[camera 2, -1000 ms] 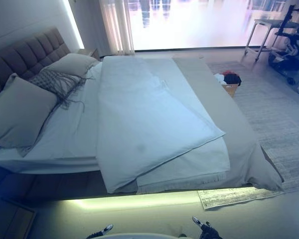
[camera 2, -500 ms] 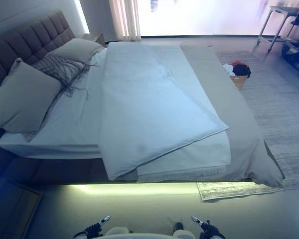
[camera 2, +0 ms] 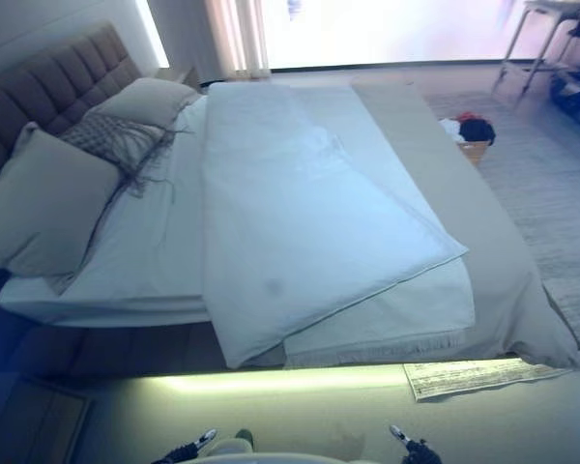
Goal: Make the bed neatly
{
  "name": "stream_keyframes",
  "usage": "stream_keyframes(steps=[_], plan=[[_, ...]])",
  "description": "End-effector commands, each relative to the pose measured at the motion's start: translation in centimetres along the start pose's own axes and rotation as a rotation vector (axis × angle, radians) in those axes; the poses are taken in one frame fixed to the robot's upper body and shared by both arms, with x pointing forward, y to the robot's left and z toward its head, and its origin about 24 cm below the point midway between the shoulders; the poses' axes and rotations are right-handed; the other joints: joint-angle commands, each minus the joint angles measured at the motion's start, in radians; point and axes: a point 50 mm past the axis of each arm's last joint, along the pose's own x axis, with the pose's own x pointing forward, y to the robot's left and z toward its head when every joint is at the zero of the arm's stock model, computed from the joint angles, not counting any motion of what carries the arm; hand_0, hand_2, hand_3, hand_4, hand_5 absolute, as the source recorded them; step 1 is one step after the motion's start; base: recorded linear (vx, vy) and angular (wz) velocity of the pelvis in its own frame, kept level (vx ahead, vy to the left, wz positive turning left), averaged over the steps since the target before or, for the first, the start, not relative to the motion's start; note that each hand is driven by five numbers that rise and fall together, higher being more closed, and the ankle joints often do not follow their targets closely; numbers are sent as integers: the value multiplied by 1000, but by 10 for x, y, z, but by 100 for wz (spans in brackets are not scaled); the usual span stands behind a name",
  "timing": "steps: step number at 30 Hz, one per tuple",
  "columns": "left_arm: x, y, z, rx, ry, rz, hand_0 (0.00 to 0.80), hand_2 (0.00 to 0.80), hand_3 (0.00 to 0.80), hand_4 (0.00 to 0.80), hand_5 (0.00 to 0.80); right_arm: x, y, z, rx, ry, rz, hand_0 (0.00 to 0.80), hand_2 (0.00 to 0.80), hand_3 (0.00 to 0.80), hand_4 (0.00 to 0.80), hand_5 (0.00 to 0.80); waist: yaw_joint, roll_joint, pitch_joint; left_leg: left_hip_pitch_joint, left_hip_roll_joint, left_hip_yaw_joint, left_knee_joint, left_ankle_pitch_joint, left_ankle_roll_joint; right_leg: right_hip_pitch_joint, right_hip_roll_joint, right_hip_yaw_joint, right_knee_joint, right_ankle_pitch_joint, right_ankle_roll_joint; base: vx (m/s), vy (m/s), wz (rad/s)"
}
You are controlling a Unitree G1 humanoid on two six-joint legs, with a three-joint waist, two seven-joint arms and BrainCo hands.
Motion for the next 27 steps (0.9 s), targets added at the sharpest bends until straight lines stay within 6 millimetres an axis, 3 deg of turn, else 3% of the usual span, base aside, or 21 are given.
stream_keyframes(steps=[1,2,4,6,9,10,12,14,18,21,22,24,25,26,27], plan=[[2,-26,11,50,-25,-83,0,0,0,0,0,2,-1,29,-4,-101,4,0,0,0,0,0,3,54,-21,-97,4,11,81,-7,87,-37,-70,-18,57,234,43,192,274,-4],[2,-25,12,48,-25,-81,0,0,0,0,0,3,1,30,-24,-103,8,0,0,0,0,0,1,57,-22,-84,-4,21,68,-9,94,-60,-58,-20,66,237,41,191,258,-30],[2,-23,16,52,-34,-78,0,0,0,0,0,2,7,29,-36,-98,36,0,0,0,0,0,-23,58,-19,-48,-24,29,12,2,99,-120,54,-23,30,181,26,172,168,-34],[2,-24,20,52,-48,-80,0,0,0,0,0,2,9,27,-42,-93,48,0,0,0,0,0,-34,53,-18,-27,-35,49,-22,9,93,-177,124,-63,-31,175,15,131,50,-3],[2,-26,21,42,-59,-86,0,0,0,0,0,3,11,25,-46,-77,63,0,0,0,0,0,-49,38,-3,9,-62,74,-66,0,91,-272,181,-109,-122,255,23,108,-28,-13],[2,-28,23,50,-68,-94,0,0,0,0,0,3,13,25,-43,-69,67,0,0,0,0,0,-59,34,8,27,-76,67,-82,-15,100,-333,194,-104,-128,294,28,68,-65,-11],[2,-31,28,63,-87,-109,0,0,0,0,0,3,15,26,-20,-68,66,0,0,0,0,0,-69,33,23,38,-93,50,-94,-37,123,-385,205,-83,-96,306,27,70,-96,25],[2,-34,24,62,-76,-110,0,0,0,0,0,3,15,24,-24,-53,45,0,0,0,0,0,-61,33,23,41,-99,32,-94,-34,127,-340,210,-81,-110,290,17,137,-108,73],[1,-36,6,106,-16,-130,0,0,0,0,0,2,13,18,-29,-45,59,0,0,0,0,0,-52,24,-5,65,-85,37,-65,-46,113,-242,219,-97,-147,253,-8,226,-89,36],[1,-39,4,101,-19,-125,0,0,0,0,0,3,16,18,-52,-17,95,0,0,0,0,0,-43,7,-8,29,-82,26,79,-91,98,-221,209,-106,-116,218,-30,140,-35,9],[1,-41,7,90,-31,-129,0,0,0,0,0,3,21,24,-43,-20,131,0,0,0,0,0,-33,-1,3,-9,-75,8,170,-81,84,-214,206,-106,-103,203,-42,48,13,4],[1,-44,9,75,-42,-145,0,0,0,0,0,3,28,31,-21,-20,169,0,0,0,0,0,-19,-3,18,-49,-47,-25,217,-43,62,-197,211,-97,-93,187,-55,56,59,4],[1,-44,9,71,-41,-150,0,0,0,0,0,3,30,33,-15,-20,176,0,0,0,0,0,-17,-4,17,-37,-29,-24,188,-45,60,-192,209,-96,-93,185,-54,108,154,-15],[1,-45,7,81,-34,-161,0,0,0,0,0,3,34,36,18,-17,214,0,0,0,0,0,-13,-4,11,-17,19,-23,106,-27,53,-182,204,-96,-94,181,-49,115,179,-15],[1,-45,6,97,-31,-166,0,0,0,0,0,3,37,38,39,-22,235,0,0,0,0,0,-10,-4,11,-6,44,-27,70,1,44,-173,201,-95,-97,178,-46,117,208,-1]])
